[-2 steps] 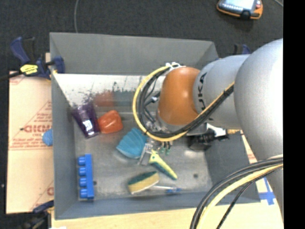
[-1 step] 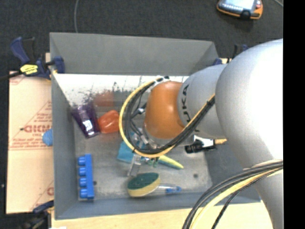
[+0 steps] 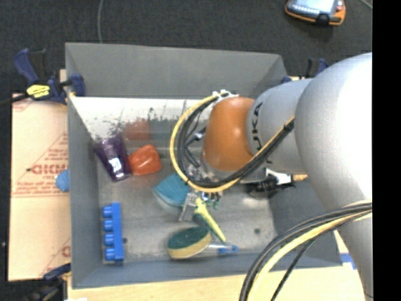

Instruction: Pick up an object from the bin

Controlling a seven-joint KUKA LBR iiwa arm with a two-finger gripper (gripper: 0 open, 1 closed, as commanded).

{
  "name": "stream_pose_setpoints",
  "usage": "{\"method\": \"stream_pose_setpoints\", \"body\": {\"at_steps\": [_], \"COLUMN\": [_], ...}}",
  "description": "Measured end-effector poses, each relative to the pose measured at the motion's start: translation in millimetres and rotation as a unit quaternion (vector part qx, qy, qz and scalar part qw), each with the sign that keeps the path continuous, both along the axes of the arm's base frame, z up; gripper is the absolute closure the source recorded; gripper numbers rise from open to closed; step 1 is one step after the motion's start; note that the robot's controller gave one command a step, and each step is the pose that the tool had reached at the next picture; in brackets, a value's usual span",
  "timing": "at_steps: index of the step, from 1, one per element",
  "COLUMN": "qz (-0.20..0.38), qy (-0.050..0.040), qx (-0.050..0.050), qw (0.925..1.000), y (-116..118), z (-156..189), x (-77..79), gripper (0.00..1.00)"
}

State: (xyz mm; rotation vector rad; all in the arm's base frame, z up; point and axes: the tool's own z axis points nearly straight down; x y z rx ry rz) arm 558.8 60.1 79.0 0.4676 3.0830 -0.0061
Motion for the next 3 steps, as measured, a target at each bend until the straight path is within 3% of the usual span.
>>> {"method": "stream_pose_setpoints", "body": {"at_steps": [1,3], "qz": [0.007,0.014], "qy": [0.0014,0.0013], "qx": [0.003,0.003], "qw": [1.0,0.9999], "y": [29.4,28.8], "z": [3.3,2.9], "x": [-22.2,-23.0], "gripper": [1.0,1.0]}}
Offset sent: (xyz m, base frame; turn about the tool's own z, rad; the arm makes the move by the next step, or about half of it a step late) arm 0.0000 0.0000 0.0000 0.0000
